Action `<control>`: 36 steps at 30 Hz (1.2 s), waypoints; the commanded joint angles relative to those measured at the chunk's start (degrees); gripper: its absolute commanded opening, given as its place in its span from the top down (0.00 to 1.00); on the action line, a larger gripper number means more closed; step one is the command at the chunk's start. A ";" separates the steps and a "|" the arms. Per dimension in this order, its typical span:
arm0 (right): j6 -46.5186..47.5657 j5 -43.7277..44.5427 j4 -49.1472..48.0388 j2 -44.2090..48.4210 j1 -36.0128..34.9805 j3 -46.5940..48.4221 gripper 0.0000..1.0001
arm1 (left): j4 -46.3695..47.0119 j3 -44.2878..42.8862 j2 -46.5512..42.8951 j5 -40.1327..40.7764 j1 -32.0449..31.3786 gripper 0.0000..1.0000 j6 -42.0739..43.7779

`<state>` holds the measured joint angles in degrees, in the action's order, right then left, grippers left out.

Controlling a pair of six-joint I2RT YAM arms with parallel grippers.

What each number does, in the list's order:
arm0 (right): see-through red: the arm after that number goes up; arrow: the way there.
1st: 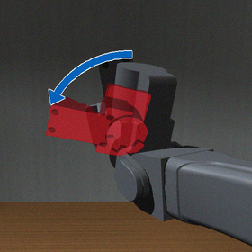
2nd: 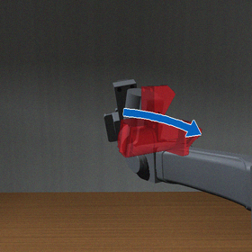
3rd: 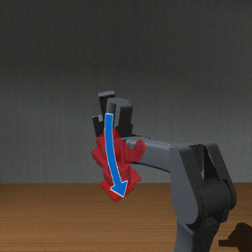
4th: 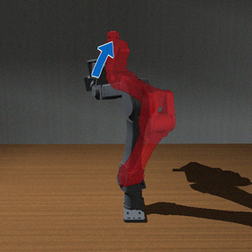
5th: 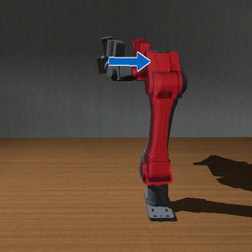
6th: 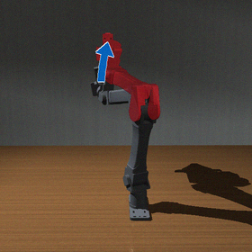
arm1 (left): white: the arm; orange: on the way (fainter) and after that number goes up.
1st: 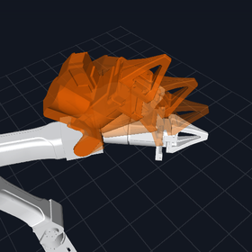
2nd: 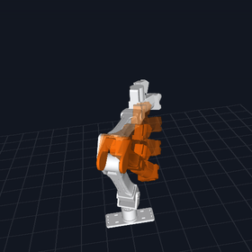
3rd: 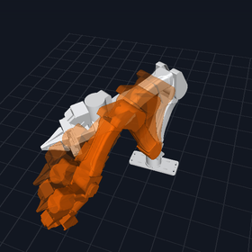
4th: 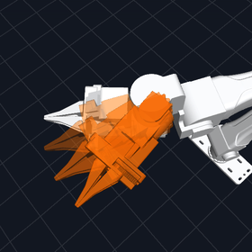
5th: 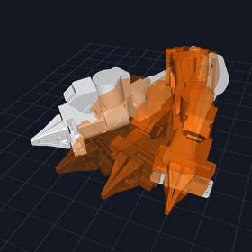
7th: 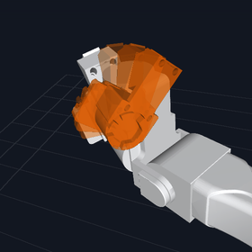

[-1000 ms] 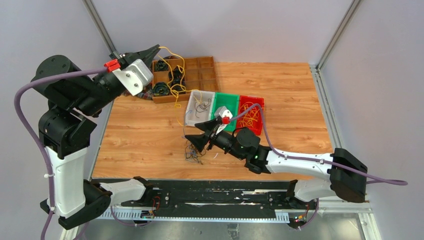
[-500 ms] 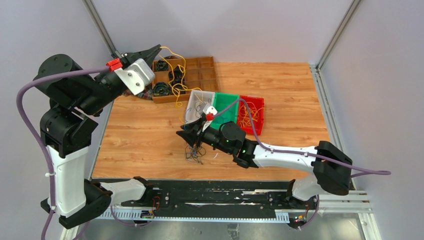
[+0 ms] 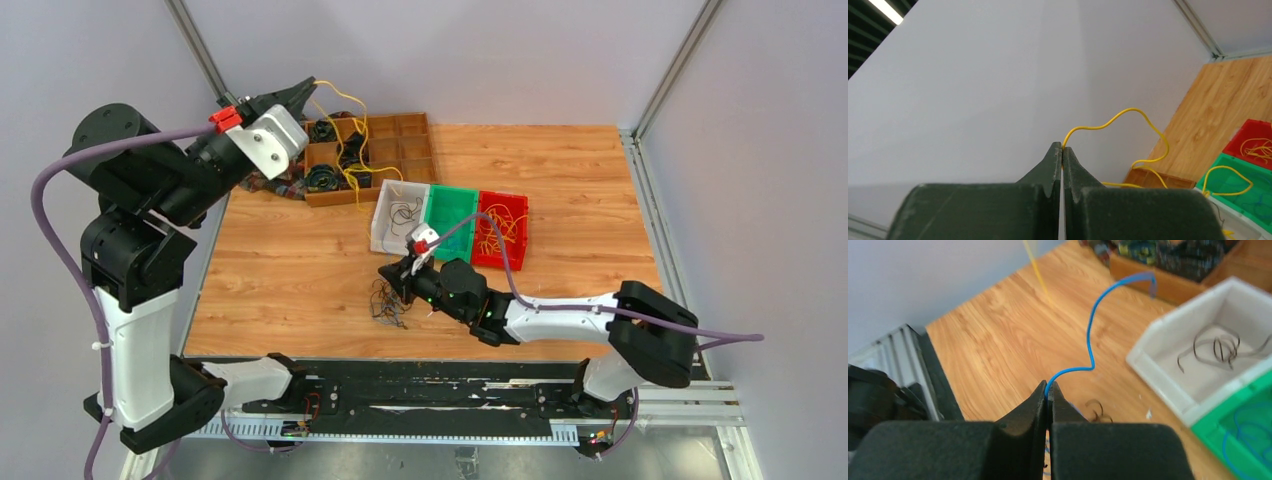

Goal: Untangle the cables

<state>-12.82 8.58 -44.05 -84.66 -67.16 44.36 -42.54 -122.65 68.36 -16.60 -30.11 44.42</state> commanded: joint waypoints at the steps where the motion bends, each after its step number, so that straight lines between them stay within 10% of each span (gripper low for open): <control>1: -2.44 5.65 -3.88 -4.10 0.06 -5.25 0.99 | 5.62 -2.97 1.34 5.81 -0.30 1.00 1.04; 11: -3.54 4.75 -2.48 -10.30 0.18 -4.43 0.97 | 11.52 -7.08 2.90 6.26 -0.30 1.00 0.41; 17: 3.10 2.11 4.79 -0.98 0.18 0.67 0.49 | 8.45 0.20 -1.21 -0.58 -0.30 1.00 -1.99; 22: 8.93 -0.98 15.54 10.04 0.35 6.50 0.35 | 2.65 4.57 -3.64 -6.53 -0.30 1.00 -2.54; 36: 18.49 -10.49 28.38 25.21 1.06 16.81 0.36 | -0.07 17.18 -7.64 -6.51 -0.30 1.00 -5.09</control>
<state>1.15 2.98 -18.44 -60.12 -66.61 56.25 -42.65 -107.26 61.95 -22.96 -30.13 41.60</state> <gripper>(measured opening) 0.654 0.011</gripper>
